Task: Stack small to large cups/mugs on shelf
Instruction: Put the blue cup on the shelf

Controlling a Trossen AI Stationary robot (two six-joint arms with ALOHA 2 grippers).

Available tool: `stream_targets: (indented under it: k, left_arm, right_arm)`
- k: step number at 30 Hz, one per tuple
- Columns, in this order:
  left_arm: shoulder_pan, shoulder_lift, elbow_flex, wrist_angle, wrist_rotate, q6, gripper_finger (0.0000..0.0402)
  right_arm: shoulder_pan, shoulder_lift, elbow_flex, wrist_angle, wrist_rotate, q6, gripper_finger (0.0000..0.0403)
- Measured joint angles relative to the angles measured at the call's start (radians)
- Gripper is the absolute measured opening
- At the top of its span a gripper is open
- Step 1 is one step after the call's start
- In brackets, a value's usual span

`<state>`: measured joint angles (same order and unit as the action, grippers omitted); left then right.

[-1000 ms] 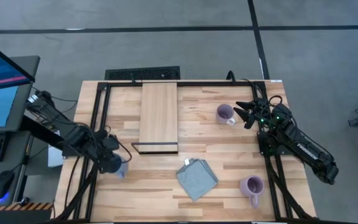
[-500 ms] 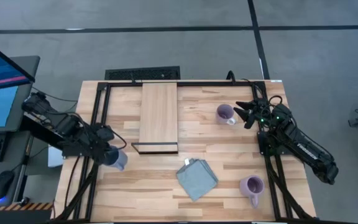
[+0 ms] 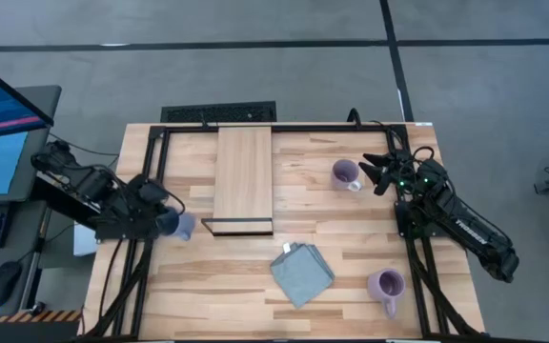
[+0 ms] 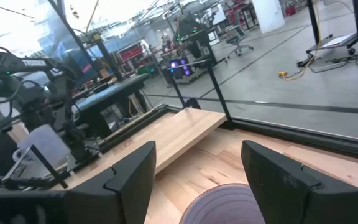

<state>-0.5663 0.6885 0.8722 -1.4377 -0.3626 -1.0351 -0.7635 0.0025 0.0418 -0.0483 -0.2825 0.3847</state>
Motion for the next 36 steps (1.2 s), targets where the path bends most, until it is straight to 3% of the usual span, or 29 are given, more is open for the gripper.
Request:
stream_targets:
  k: [6,14,31,36]
  left_arm:
    - [0.000,-0.007,0.001,-0.056,-0.051,-0.021,0.0005]
    - [0.005,-0.008,0.001,-0.114,-0.191,-0.056,0.0005]
    - [0.174,-0.007,0.001,-0.133,-0.501,0.011,0.0005]
    - [0.220,-0.007,0.001,-0.067,-0.515,0.011,0.0005]
  right_arm:
    - [0.000,0.000,0.000,-0.001,0.000,0.000,0.0260]
    - [0.000,0.000,0.000,-0.001,-0.001,0.000,0.0260]
    - [0.000,0.000,0.000,-0.001,-0.002,0.000,0.0260]
    - [0.000,0.000,0.000,-0.002,-0.002,0.000,0.0260]
